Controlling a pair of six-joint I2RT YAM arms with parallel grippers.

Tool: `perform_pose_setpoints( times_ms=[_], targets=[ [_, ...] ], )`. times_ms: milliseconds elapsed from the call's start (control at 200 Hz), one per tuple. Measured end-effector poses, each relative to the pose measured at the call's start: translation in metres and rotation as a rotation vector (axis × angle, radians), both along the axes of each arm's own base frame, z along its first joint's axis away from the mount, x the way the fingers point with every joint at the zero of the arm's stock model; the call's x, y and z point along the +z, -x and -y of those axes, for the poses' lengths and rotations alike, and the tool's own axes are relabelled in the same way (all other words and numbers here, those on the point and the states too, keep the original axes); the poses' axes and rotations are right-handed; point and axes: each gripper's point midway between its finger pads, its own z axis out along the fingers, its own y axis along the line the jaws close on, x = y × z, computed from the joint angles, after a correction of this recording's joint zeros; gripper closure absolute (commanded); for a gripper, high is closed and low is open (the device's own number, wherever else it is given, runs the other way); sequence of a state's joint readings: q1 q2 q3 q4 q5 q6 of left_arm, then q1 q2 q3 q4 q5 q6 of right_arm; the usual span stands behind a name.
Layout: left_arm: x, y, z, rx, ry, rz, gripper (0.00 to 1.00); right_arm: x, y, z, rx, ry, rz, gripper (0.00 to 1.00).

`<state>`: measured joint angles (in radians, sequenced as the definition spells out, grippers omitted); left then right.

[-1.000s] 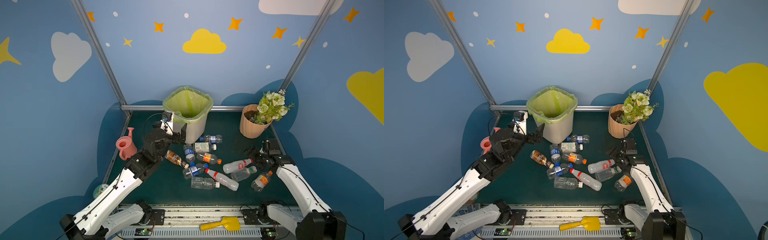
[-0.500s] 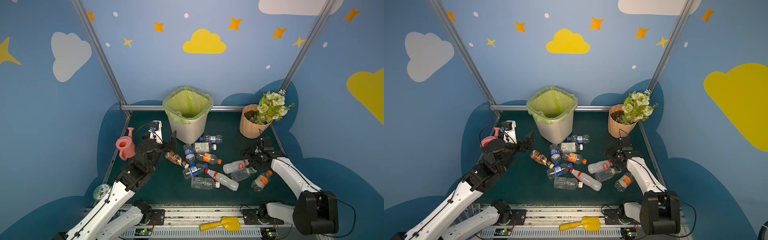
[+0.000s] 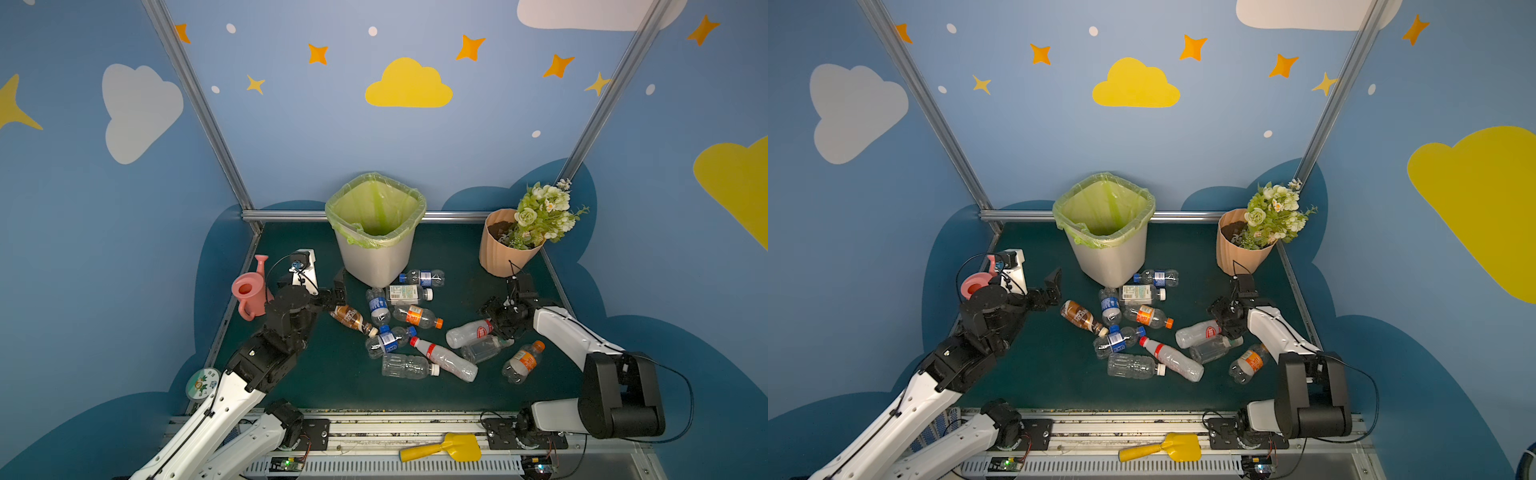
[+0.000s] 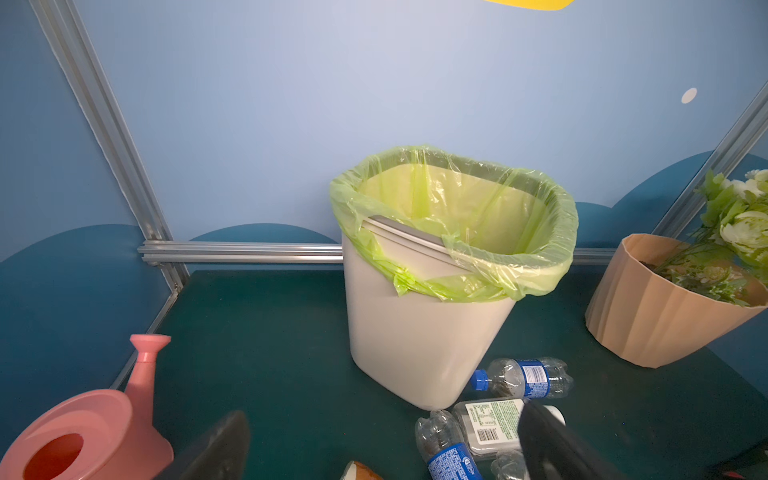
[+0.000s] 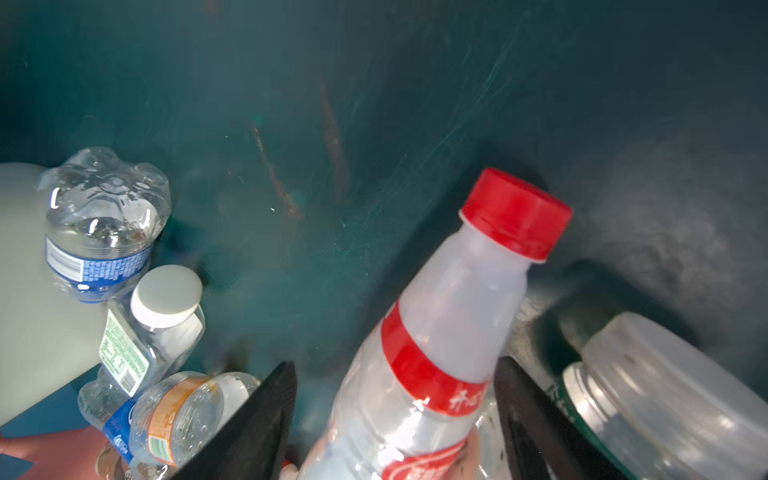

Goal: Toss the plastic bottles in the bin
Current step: 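Draw the left arm back while the right gripper grasps the white red-capped bottle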

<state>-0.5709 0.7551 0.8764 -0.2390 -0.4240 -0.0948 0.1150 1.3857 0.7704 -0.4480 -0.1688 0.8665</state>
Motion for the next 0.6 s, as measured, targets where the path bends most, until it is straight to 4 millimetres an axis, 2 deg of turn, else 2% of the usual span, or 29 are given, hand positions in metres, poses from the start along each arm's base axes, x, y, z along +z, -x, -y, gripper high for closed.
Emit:
perform_pose_setpoints(
  times_ms=[430, 596],
  targets=[
    [0.005, 0.007, -0.013, 0.041, 0.005, 0.018, 0.00, -0.019, -0.002, -0.006, 0.022, -0.009, -0.044, 0.40],
    [0.004, 0.011, -0.018, 0.054, 0.012, 0.015, 0.00, -0.027, -0.004, -0.008, 0.021, -0.012, -0.058, 0.40]
  ],
)
